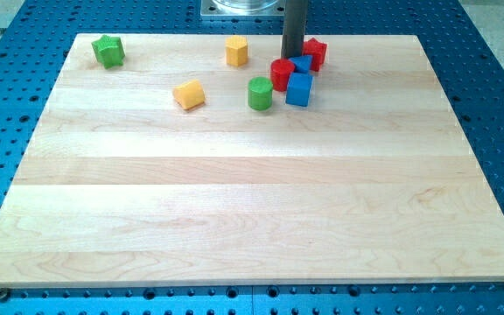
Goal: Push the red star into the cube
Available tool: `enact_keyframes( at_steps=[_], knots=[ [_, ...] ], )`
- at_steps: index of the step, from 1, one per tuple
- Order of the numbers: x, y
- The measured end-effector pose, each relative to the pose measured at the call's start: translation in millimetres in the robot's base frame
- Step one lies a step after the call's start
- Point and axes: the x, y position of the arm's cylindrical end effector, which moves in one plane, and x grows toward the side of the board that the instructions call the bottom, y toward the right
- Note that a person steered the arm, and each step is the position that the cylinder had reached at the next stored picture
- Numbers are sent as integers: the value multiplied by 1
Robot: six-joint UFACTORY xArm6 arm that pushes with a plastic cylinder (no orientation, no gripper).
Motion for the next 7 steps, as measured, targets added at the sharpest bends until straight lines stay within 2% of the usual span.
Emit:
enact_keyframes(
  at_steps=[2, 5, 7],
  knots=[
    [-6, -25],
    [-1, -25],
    [-31, -19]
  ],
)
